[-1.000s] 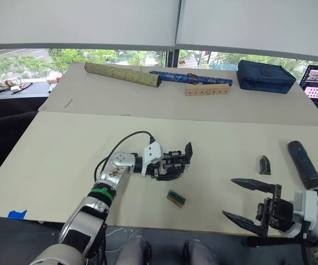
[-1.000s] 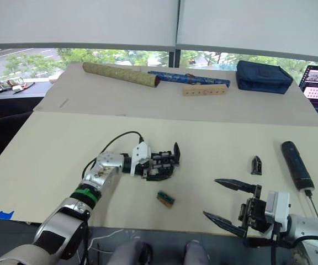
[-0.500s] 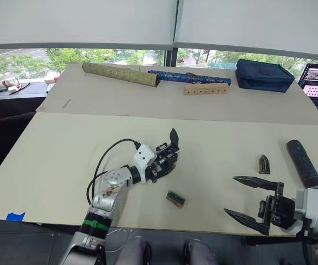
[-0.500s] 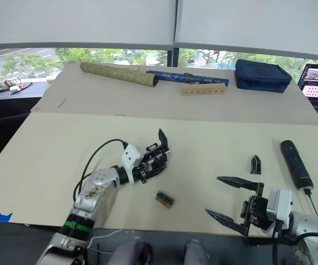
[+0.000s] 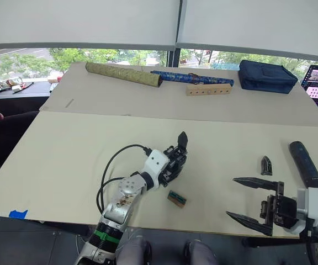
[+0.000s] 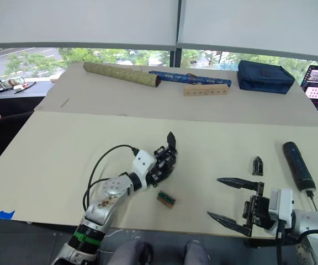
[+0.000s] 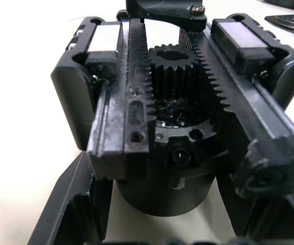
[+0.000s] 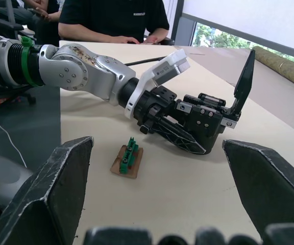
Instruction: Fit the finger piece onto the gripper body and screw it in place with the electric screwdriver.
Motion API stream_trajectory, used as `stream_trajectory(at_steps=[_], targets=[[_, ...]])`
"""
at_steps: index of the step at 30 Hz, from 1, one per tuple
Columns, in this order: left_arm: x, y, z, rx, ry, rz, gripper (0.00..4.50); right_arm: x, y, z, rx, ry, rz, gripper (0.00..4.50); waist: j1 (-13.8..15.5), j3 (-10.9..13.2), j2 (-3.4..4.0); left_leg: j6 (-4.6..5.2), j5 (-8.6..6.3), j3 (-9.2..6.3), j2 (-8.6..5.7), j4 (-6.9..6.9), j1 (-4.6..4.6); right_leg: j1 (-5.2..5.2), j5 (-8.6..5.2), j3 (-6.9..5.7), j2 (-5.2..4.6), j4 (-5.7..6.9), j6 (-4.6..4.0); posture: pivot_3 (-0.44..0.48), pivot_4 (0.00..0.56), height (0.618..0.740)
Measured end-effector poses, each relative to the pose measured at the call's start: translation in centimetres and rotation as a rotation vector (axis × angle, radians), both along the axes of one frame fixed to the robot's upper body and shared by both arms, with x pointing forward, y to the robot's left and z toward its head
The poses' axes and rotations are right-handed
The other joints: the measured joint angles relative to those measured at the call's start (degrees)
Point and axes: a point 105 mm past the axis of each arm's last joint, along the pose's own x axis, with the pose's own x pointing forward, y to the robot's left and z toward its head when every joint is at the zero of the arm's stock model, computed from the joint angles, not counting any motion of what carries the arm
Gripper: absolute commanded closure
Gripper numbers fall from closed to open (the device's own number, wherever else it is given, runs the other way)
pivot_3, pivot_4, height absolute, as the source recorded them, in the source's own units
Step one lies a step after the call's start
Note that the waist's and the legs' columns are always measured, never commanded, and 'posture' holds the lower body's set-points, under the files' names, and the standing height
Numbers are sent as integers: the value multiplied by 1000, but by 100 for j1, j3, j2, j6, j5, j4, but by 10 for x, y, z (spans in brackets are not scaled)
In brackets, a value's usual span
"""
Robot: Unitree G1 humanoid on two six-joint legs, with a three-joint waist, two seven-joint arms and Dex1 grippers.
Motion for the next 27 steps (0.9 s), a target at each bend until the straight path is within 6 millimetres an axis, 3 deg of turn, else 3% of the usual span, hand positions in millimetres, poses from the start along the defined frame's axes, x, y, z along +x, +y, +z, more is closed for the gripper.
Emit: stream_trajectory(at_steps=[4,10,19,27], targets=[[-2,-2,-1,-1,12,-20,27,2,1,2,-3,-2,-2,0,3,0,0,-2,1,-1,1,-1,1,-1,0,0,0,0,0,0,150,734],[-3,8,-3,38,15,-67,27,2,2,4,-1,-8,-10,0,-14,-2,3,-7,4,-1,2,-2,3,-1,0,0,2,2,0,0,150,734],[7,42,1,147,35,-268,27,4,2,6,1,-22,-12,0,-18,-3,5,-11,7,0,-1,-1,3,-2,0,-4,5,2,-1,0,150,734],[17,43,2,171,16,-475,27,8,3,7,5,-30,-11,0,-15,-3,5,-11,7,7,-4,0,0,0,0,-6,8,2,0,0,150,734]])
